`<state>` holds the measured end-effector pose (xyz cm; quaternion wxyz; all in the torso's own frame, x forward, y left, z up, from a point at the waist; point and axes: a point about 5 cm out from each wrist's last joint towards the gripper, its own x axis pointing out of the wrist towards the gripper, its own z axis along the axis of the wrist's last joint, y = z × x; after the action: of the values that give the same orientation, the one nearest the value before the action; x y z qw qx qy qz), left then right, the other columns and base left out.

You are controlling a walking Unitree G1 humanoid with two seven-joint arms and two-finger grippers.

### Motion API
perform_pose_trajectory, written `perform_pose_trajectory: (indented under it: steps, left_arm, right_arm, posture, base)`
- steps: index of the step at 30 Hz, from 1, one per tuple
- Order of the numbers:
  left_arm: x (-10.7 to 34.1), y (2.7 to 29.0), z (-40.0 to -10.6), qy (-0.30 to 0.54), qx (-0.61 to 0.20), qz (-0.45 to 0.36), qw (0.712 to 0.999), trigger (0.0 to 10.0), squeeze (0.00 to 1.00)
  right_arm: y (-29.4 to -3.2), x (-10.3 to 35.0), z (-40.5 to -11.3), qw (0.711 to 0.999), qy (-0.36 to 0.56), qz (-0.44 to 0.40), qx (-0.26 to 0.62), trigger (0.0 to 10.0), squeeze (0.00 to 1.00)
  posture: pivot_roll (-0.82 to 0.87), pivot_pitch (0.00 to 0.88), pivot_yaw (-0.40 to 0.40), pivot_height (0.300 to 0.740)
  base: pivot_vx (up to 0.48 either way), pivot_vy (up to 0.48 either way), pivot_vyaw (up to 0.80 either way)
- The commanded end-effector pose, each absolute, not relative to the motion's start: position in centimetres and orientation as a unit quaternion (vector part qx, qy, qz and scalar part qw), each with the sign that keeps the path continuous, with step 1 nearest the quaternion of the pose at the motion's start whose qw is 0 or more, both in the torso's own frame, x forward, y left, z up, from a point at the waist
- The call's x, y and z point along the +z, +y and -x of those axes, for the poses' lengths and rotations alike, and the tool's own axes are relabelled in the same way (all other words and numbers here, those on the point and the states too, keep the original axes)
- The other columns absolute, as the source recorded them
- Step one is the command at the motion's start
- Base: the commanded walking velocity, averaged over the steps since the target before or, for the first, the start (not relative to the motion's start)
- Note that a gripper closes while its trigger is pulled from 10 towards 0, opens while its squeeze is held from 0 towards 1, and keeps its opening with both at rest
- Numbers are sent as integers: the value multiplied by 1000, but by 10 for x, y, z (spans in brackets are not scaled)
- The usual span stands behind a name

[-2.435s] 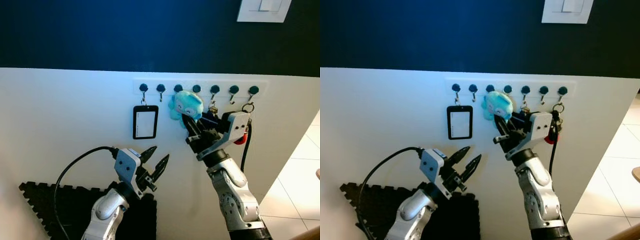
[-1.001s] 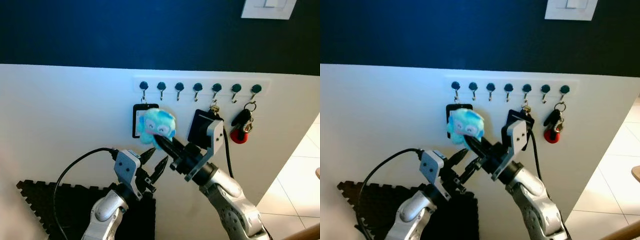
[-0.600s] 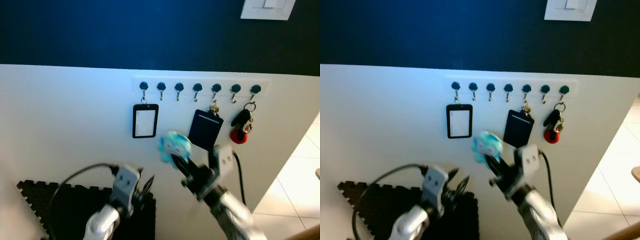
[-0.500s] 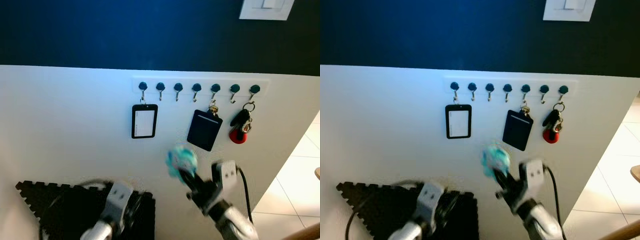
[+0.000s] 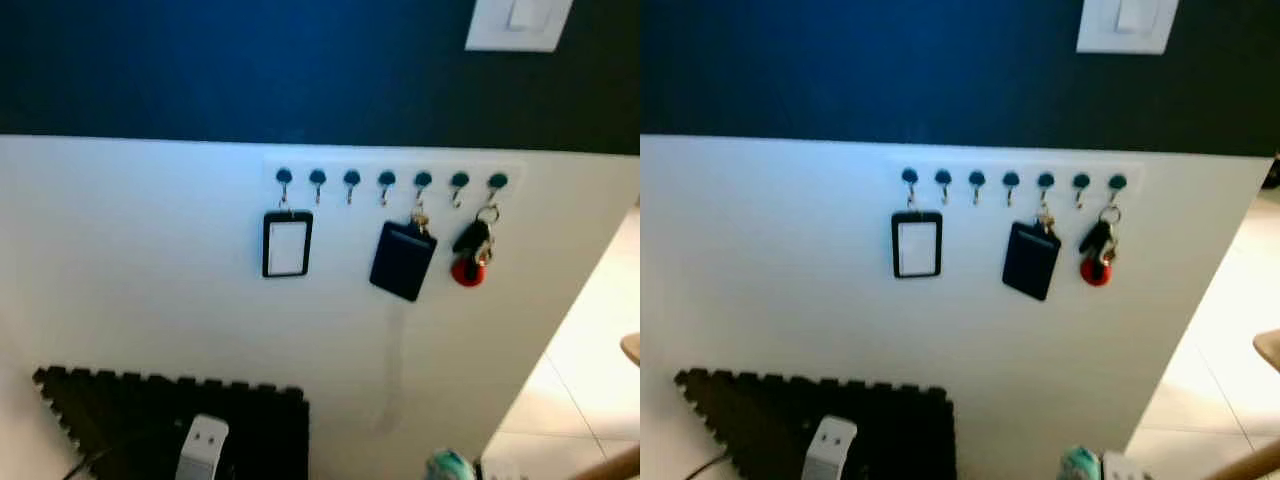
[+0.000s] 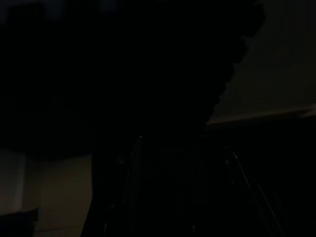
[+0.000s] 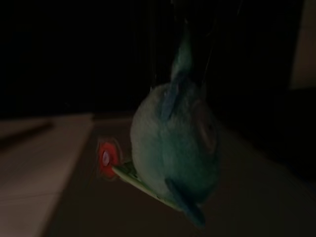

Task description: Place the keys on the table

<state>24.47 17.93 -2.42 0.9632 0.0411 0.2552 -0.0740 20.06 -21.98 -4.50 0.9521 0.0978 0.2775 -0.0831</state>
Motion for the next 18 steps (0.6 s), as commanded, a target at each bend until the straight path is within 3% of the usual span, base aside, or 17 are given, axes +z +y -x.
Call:
perform_pose_trajectory:
  steps: [1,5,8,12,18]
  left_arm:
    - [-31,180,-239,269,-62,-17,961,10000,0]
    - [-40,180,-231,290,-65,-4,955,10000,0]
    - [-45,183,-227,300,-55,-38,952,10000,0]
    - [-47,189,-226,301,-16,-18,953,10000,0]
    - [-46,184,-229,295,-27,-19,955,10000,0]
  right_arm:
    - [-224,-49,-197,949,283,-96,-104,10000,0]
    - [-225,-56,-194,942,303,-79,-123,10000,0]
    - [-224,-62,-190,933,330,-55,-131,10000,0]
    - [-218,-66,-189,930,346,-33,-120,10000,0]
    - [-207,-65,-195,936,340,-13,-88,10000,0]
  posture:
    - [34,32,12,740]
    - [34,25,4,740]
    - [36,23,4,740]
    - [37,22,1,740]
    - [36,30,-4,740]
  base:
    - [0,0,0]
    - [0,0,0]
    - [0,0,0]
    - [0,0,0]
    - [0,0,0]
